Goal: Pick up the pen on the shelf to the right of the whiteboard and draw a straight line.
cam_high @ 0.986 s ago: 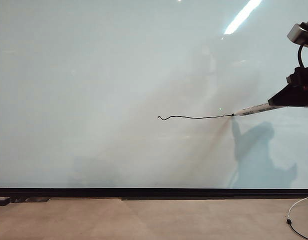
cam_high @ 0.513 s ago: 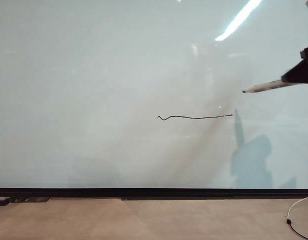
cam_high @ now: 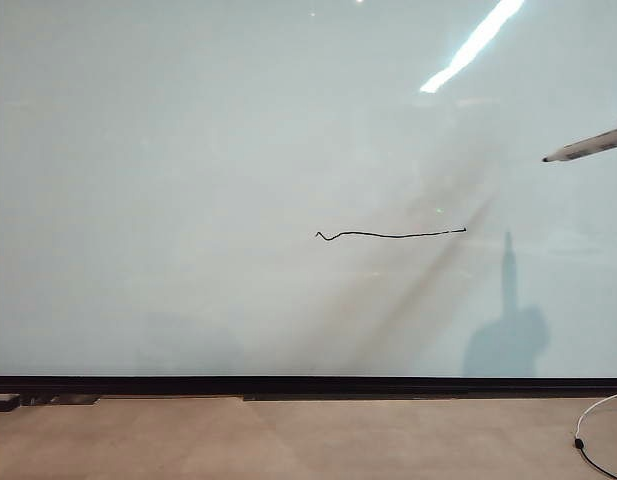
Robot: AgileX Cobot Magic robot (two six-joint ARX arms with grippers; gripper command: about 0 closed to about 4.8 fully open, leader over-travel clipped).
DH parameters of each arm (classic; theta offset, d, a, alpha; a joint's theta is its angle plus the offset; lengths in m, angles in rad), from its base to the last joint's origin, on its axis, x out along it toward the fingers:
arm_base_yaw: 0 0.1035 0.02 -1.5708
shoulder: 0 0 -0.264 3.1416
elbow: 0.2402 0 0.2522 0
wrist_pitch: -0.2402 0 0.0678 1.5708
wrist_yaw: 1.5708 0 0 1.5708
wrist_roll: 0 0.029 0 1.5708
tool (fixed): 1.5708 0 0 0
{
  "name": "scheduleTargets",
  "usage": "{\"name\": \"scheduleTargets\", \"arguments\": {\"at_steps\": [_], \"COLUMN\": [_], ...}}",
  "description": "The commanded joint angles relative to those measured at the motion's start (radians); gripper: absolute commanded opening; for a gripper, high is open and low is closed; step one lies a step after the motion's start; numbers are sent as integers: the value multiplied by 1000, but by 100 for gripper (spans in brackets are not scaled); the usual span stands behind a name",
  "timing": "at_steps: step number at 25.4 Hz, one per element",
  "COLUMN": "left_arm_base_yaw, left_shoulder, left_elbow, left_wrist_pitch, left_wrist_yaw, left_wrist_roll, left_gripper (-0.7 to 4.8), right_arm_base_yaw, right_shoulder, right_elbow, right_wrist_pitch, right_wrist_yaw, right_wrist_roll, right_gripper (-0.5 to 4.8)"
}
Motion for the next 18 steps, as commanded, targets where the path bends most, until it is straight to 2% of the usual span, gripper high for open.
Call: {"name": "scheduleTargets", "arguments": {"at_steps": [1, 6, 8, 12, 18], "left_arm_base_yaw": [0, 0, 0, 0, -1], "left_shoulder": [0, 0, 0, 0, 0], "left_elbow": [3, 3, 3, 3, 3], "left_wrist_pitch": [6, 6, 6, 6, 3], "left_wrist_yaw": [2, 2, 2, 2, 2], "left_wrist_roll": [2, 2, 2, 2, 2], "left_gripper": [-5, -5, -5, -5, -5], "right_arm_base_yaw": [1, 2, 1, 1, 1], "right_shoulder": [-113, -343, -495, -696, -741], "right_elbow": [-55, -125, -133, -161, -191], "right_wrist_pitch": [-10, -106, -228, -314, -393], "right_wrist_yaw": [40, 103, 107, 168, 198], "right_wrist_roll": [1, 2, -1, 3, -1], "right_gripper": [-5, -5, -5, -5, -5]}}
